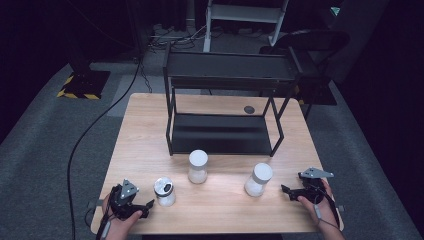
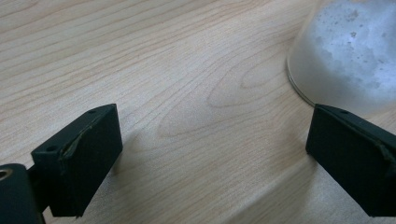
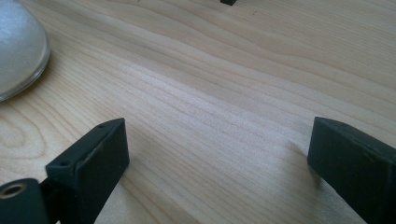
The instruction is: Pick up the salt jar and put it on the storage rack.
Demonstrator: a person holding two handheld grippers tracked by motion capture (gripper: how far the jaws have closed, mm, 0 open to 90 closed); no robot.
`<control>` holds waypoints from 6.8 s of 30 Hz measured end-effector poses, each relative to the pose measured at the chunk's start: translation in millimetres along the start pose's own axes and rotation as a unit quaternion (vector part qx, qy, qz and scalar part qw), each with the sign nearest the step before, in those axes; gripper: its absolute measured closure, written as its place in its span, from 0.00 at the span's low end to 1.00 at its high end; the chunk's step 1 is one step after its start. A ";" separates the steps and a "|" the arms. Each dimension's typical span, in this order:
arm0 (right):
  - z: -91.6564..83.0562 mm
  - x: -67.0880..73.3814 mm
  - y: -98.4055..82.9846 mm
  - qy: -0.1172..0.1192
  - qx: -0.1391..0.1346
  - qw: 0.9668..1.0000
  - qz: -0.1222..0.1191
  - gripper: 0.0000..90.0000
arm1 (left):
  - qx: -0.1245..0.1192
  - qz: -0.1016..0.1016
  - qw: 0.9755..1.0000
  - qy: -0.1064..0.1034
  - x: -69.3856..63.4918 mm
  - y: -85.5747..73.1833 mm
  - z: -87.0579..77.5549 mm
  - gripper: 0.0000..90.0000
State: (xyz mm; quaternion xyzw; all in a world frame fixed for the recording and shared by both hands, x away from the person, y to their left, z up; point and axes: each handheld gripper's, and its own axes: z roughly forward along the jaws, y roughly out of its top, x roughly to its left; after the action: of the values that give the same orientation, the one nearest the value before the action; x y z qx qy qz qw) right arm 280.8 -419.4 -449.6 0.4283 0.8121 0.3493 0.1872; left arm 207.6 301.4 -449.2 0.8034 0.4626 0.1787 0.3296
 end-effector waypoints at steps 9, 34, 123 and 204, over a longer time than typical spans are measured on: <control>0.1 -0.9 0.1 0.002 0.000 1.000 -0.002 0.06 | -0.002 -0.007 1.000 0.004 -0.8 0.0 0.2 0.04; 0.1 -0.9 0.1 0.002 0.000 1.000 -0.002 0.06 | -0.054 0.002 0.999 0.001 -22.7 24.6 -53.5 0.06; 0.0 -0.5 -0.4 0.002 -0.001 1.000 -0.002 0.06 | -0.064 -0.001 0.998 -0.021 -60.2 27.6 1.1 0.33; 0.2 1.2 -0.4 -0.001 -0.001 1.000 0.001 0.06 | -0.094 0.106 0.989 -0.032 -23.0 231.5 27.4 0.33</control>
State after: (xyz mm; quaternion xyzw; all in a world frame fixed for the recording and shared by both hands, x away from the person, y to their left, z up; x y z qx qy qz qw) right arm 280.1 -418.5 -450.0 0.4295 0.8109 0.3501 0.1881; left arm 356.9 189.5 -307.6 0.8184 0.3456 0.2298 0.3974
